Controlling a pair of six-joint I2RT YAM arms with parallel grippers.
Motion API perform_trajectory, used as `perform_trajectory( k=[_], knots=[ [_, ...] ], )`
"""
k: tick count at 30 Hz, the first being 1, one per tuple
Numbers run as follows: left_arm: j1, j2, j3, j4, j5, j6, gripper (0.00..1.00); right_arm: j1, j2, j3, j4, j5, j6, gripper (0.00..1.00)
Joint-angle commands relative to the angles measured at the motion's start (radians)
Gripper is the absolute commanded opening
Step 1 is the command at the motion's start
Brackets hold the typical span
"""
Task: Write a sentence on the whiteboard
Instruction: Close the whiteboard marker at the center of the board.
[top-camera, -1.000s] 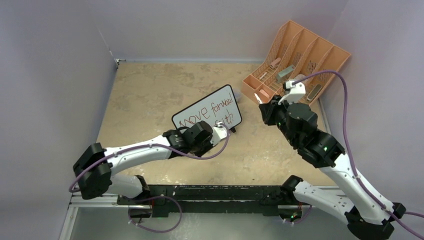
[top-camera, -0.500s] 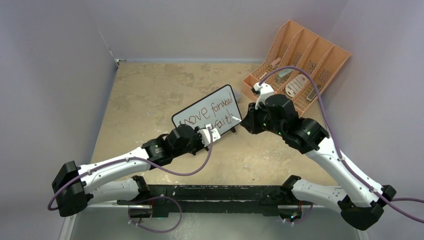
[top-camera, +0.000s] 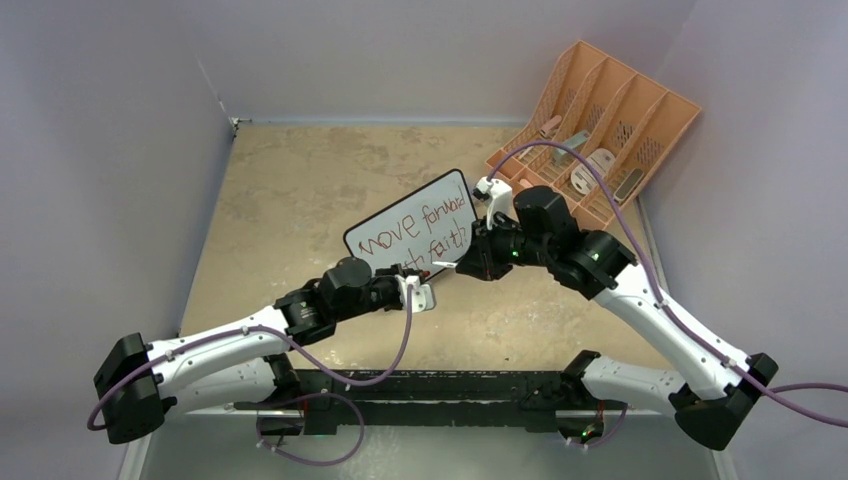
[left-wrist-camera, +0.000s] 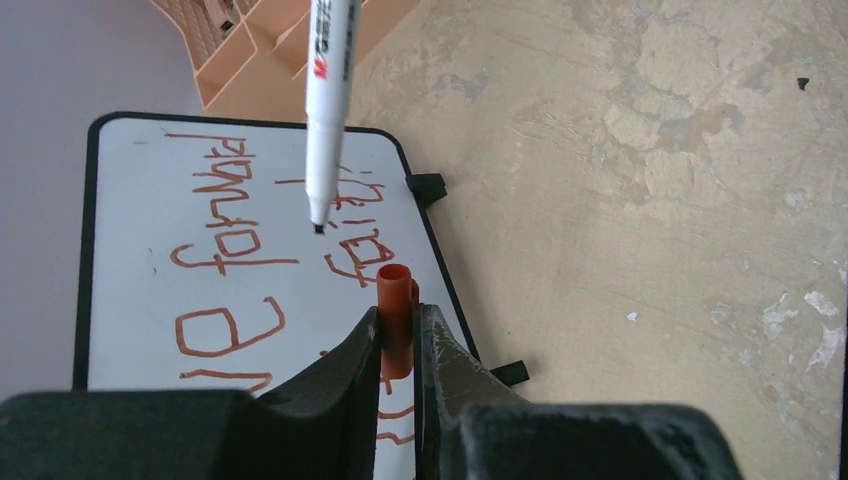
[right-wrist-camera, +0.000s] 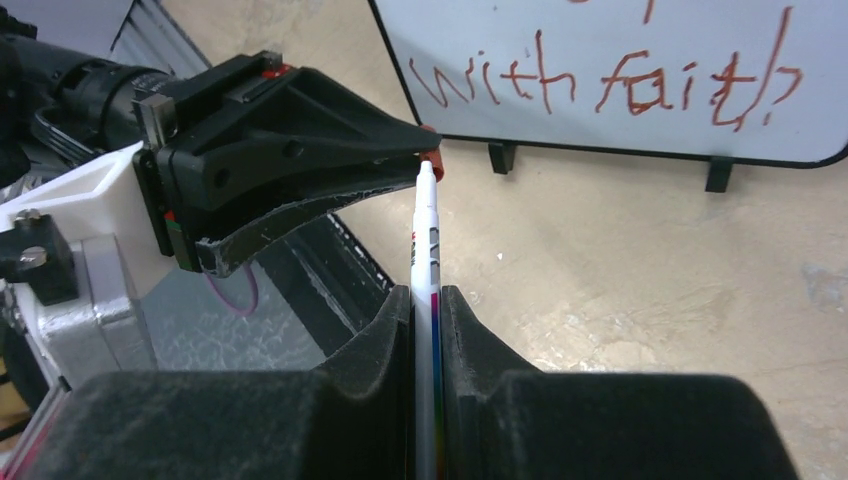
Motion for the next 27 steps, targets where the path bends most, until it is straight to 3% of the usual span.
perform_trajectory(
  k=[1,27],
  knots=[
    [0.003,0.004,0.045,0.054,0.044,0.086,0.00,-0.003,0.015,-0.005,0.036,-0.097,-0.052,0.00],
    [0.002,0.025,0.081,0.023,0.005,0.071,0.00,-0.005,0.035,-0.045,0.040,-0.049,-0.048,0.00]
  ],
)
